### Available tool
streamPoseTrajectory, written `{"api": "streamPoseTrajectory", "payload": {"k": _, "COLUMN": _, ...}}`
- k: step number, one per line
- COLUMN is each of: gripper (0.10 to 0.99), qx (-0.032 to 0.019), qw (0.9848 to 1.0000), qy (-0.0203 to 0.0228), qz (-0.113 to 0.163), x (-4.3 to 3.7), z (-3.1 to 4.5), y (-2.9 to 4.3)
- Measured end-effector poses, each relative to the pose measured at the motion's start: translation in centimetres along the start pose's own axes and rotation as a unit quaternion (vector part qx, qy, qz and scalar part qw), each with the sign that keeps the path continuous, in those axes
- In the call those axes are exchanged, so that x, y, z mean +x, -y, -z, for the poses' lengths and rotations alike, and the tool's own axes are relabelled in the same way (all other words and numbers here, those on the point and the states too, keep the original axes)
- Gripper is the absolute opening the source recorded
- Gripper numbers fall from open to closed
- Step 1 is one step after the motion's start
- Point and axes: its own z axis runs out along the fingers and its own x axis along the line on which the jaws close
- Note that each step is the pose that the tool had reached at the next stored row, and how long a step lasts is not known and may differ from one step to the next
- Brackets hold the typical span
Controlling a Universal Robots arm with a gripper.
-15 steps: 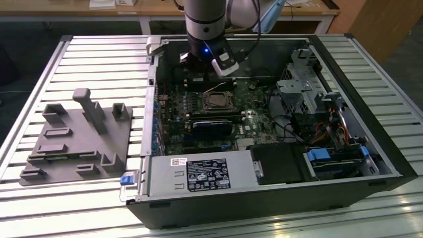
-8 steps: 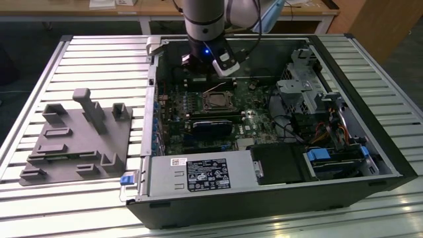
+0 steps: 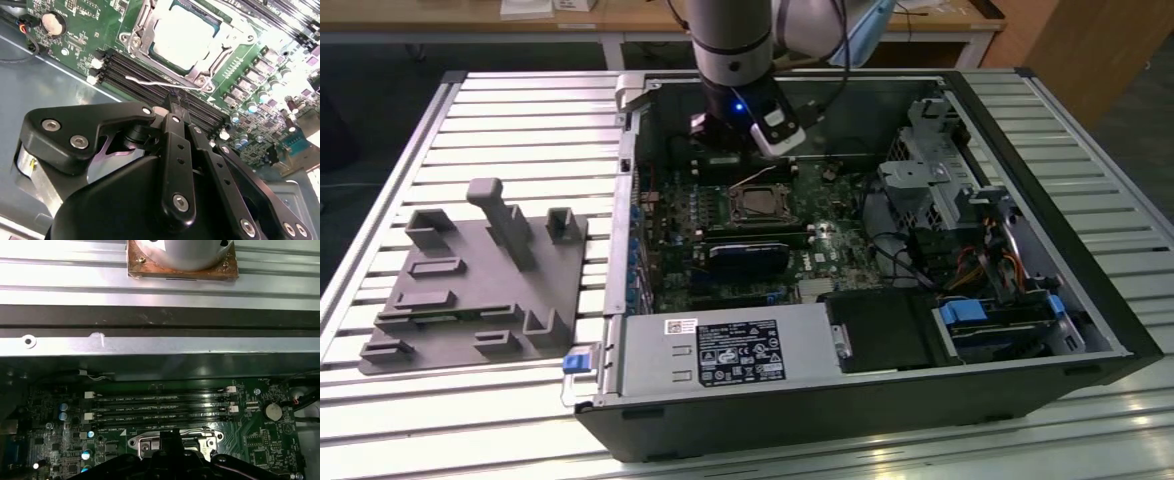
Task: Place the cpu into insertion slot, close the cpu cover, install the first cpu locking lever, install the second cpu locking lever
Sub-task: 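Install the first cpu locking lever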
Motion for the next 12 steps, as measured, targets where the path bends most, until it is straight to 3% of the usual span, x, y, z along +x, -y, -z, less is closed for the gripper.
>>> {"api": "streamPoseTrajectory", "payload": {"k": 9, "gripper": 0.106, "qx": 0.0060, "qw": 1.0000, "qy": 0.0013, "qz": -0.001, "x": -1.63, "z": -0.58, "y": 0.00}}
{"api": "streamPoseTrajectory", "payload": {"k": 12, "gripper": 0.106, "qx": 0.0072, "qw": 1.0000, "qy": 0.0036, "qz": -0.002, "x": -1.67, "z": -0.77, "y": 0.04}}
